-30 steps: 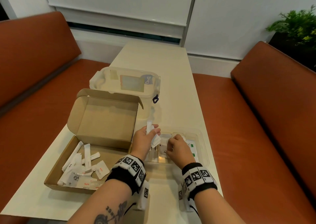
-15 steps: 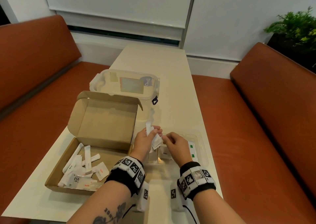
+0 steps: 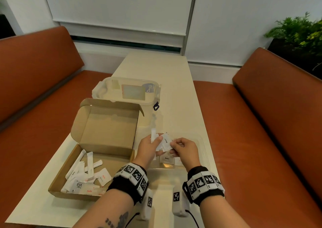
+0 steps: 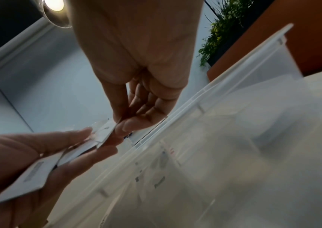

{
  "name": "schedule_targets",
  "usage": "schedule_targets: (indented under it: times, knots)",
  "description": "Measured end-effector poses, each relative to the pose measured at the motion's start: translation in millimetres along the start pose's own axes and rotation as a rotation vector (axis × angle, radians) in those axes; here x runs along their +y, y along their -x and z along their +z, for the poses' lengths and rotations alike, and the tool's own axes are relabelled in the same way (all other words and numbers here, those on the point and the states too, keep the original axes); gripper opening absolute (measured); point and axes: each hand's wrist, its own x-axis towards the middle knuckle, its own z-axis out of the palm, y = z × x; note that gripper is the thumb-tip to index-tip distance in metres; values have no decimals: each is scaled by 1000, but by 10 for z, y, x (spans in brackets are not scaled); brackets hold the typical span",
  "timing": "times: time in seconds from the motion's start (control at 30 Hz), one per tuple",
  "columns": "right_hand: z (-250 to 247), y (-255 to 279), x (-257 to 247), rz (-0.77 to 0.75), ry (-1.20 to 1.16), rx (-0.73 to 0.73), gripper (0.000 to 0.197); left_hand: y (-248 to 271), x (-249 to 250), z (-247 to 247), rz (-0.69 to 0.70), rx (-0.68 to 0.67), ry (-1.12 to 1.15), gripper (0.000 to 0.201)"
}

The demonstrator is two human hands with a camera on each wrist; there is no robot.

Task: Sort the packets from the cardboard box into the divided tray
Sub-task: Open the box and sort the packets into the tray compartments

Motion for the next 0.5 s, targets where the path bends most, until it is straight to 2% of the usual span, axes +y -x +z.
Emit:
schedule_targets:
  times: [0.2,0.4,0.5]
  knots:
    - [-61,17,48,-23,10,74,10,22,0,79,-19,-30,-31,21]
    - [-143,-31,54,-22,-55,256,9,22,-7,105,0,52,3,22]
    - [-121,-31,28,-19,-99,254,9,35,2,128,-1,11,15,21]
